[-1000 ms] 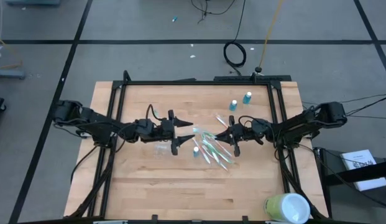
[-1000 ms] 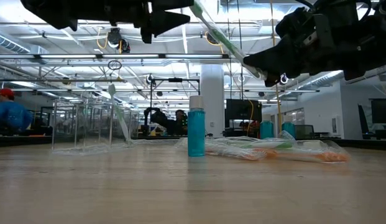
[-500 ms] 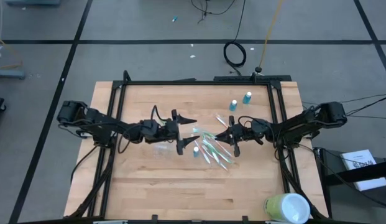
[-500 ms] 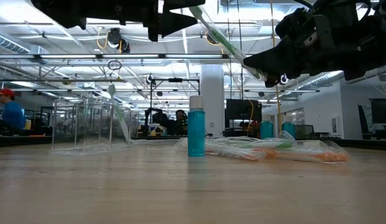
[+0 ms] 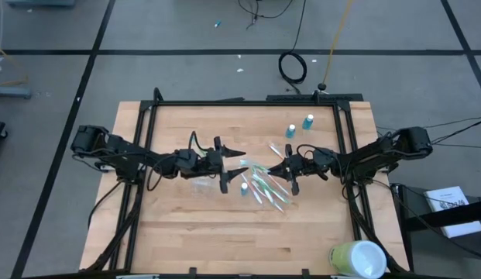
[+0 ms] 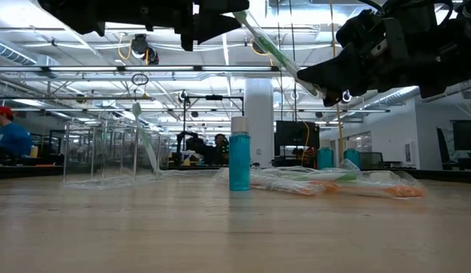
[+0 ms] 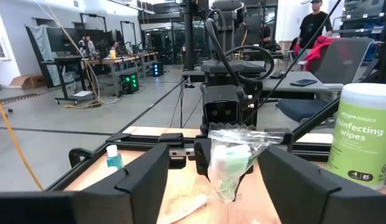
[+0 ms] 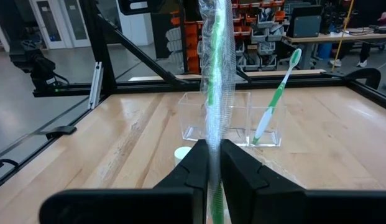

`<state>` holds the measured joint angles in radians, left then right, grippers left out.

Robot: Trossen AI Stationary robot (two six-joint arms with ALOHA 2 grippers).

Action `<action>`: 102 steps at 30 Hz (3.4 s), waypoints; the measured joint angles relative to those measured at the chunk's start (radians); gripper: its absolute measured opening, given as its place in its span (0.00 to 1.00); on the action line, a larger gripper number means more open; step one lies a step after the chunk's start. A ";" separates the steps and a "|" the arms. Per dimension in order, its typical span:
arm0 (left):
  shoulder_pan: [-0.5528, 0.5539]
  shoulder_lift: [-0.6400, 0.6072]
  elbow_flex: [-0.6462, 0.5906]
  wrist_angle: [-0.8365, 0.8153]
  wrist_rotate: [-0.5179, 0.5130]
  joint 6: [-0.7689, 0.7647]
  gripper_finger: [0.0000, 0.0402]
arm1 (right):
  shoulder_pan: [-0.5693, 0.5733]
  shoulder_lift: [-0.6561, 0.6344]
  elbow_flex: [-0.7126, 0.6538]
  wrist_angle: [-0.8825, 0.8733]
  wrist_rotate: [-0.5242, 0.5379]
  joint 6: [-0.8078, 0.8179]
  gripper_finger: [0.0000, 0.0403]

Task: Pick & Place toothbrushing station
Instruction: Put the green toothbrush into the top section of the transparent organizer

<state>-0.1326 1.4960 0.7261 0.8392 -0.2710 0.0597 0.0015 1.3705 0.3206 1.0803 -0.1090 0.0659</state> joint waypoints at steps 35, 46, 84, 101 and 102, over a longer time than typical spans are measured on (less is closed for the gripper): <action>0.000 0.000 -0.001 0.000 0.000 -0.004 0.36 | 0.000 0.000 0.000 -0.001 0.000 0.000 0.04; 0.000 0.000 -0.001 0.000 0.004 -0.004 0.27 | 0.000 0.000 0.000 -0.009 0.000 0.000 0.04; -0.045 -0.349 -0.002 -0.473 -0.289 -0.050 0.10 | 0.000 -0.319 -0.122 -0.007 0.011 0.053 0.61; -0.057 -0.731 -0.002 -1.242 -0.454 -0.576 0.10 | 0.000 -0.329 -0.133 -0.043 0.086 0.053 0.61; -0.057 -0.738 -0.002 -1.263 -0.458 -0.595 0.10 | 0.000 -0.329 -0.133 -0.043 0.086 0.053 0.61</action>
<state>-0.1894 0.7582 0.7246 -0.4234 -0.7292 -0.5351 0.0013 1.0416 0.1879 1.0372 -0.0229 0.1190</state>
